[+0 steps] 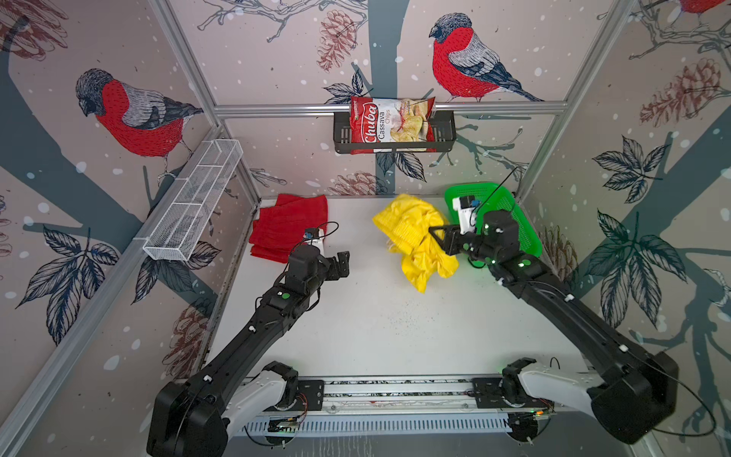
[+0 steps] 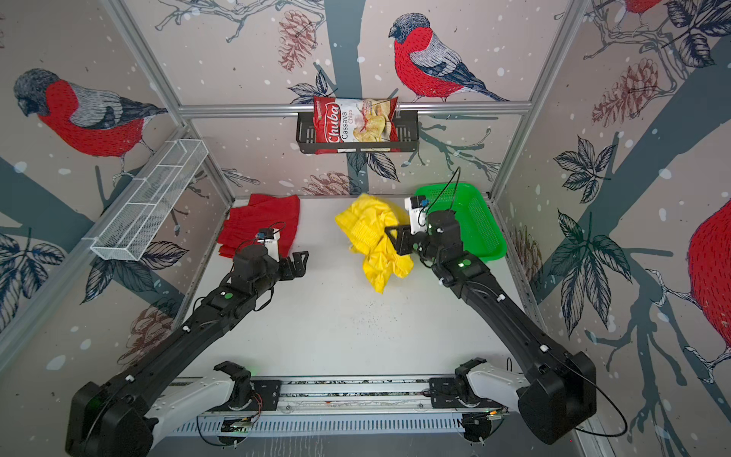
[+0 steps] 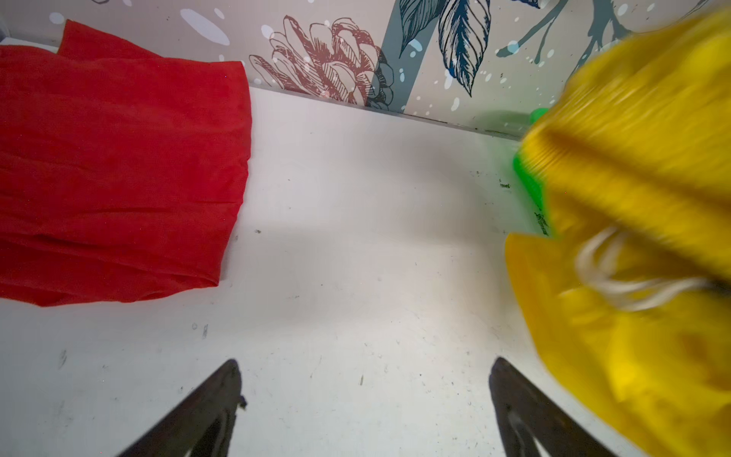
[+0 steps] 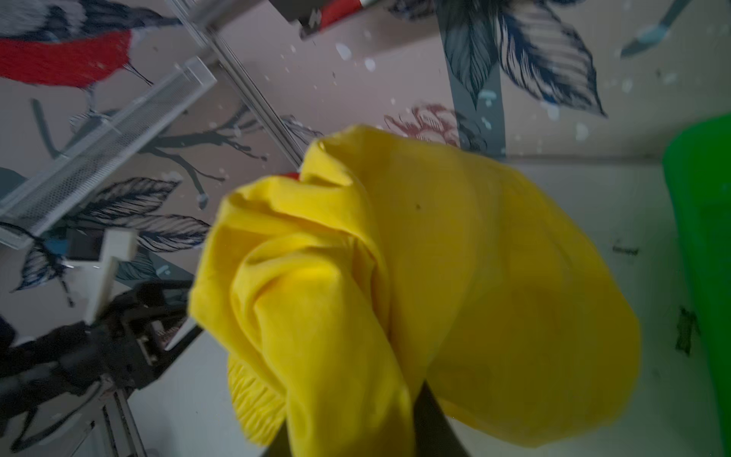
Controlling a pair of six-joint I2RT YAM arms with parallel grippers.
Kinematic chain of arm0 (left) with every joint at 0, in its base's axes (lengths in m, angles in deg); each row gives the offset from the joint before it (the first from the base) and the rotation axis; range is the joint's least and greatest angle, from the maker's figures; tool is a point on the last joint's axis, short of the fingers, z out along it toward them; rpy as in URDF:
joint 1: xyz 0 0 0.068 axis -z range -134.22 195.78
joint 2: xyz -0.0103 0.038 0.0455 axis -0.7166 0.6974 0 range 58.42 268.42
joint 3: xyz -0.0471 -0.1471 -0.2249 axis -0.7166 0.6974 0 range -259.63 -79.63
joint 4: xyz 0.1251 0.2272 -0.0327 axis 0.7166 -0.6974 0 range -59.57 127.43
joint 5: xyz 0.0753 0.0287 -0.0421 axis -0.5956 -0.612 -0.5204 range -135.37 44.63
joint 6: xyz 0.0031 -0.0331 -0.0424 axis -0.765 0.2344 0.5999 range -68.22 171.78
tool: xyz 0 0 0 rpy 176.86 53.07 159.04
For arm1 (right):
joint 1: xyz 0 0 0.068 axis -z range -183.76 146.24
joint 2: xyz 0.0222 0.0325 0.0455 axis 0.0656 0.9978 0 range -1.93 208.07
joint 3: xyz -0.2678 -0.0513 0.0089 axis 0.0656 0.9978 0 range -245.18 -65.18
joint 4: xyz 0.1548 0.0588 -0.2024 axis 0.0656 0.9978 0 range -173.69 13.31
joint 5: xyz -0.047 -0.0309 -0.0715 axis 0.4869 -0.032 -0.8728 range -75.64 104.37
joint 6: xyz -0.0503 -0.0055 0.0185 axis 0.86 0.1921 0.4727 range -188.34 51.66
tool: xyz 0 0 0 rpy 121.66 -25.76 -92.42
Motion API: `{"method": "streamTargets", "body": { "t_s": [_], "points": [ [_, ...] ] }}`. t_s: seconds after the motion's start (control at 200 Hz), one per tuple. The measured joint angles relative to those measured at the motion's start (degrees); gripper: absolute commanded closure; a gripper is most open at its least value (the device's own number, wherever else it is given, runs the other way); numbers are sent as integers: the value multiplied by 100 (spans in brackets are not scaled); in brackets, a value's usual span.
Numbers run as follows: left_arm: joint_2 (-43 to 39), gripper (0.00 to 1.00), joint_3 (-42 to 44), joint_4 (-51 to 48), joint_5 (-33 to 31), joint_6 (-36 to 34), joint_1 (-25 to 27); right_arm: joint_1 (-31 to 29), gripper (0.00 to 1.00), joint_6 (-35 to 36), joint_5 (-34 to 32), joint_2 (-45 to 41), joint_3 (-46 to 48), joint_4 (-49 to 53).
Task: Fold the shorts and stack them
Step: 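Drop the yellow shorts onto the table center with the right gripper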
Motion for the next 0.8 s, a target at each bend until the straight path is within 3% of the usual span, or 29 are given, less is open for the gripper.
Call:
{"method": "streamTargets", "body": {
  "t_s": [0.085, 0.255, 0.38, 0.64, 0.8],
  "points": [
    [-46, 4, 133, 0, -15, 4, 0, -50, 31, -114, -588, 90, 155, 258],
    [-55, 4, 468, 52, -17, 24, 0, -334, 31, 61, -1871, 120, -520, 986],
    [-13, 4, 765, 227, -13, 214, -7, -988, 32, 227, -2557, 142, -999, 1248],
    [81, 4, 1217, 485, 57, 721, -118, -2599, 32, 317, -2844, 1408, -1287, 1502],
    [-79, 4, 1475, 592, 164, 975, -444, -2979, 31, 63, -2634, 2656, -1672, 1563]
  ]
}}
